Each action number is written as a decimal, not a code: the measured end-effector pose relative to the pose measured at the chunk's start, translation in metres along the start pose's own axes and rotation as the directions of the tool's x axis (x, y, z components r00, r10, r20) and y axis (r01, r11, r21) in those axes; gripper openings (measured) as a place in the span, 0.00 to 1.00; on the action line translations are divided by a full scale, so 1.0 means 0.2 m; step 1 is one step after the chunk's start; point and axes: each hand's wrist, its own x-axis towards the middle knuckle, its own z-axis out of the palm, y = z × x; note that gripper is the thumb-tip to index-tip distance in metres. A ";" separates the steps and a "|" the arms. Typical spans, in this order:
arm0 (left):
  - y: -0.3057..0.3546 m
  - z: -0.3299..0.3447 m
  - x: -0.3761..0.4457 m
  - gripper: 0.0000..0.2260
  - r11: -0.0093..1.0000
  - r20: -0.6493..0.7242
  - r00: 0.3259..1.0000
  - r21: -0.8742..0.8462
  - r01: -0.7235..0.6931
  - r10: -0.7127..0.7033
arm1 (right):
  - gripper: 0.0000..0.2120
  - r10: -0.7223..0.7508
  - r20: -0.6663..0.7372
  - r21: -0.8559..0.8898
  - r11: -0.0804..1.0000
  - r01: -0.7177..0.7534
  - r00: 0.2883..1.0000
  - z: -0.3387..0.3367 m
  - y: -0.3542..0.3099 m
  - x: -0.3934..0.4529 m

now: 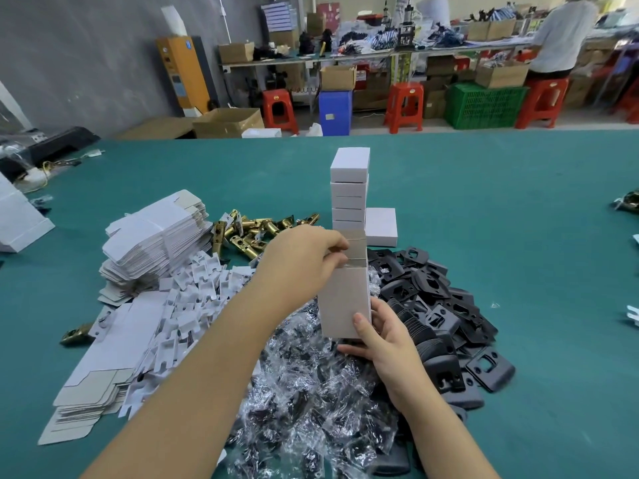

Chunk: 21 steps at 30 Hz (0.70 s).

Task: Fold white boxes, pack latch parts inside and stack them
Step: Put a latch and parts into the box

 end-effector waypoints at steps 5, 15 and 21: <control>-0.06 0.02 -0.04 0.09 0.995 -0.138 0.990 -0.096 -0.027 0.013 | 0.11 0.005 -0.011 0.002 1.000 -0.005 1.000 0.00 -0.01 0.00; -0.16 0.17 -0.17 0.30 0.689 0.120 0.976 -0.693 0.212 -0.179 | 0.15 -0.014 -0.011 0.044 0.999 0.015 1.000 0.00 -0.03 -0.01; -0.17 0.27 -0.24 0.15 0.552 0.146 0.976 -0.807 0.210 -0.159 | 0.13 -0.175 -0.009 -0.164 0.972 0.172 0.984 0.04 -0.03 -0.04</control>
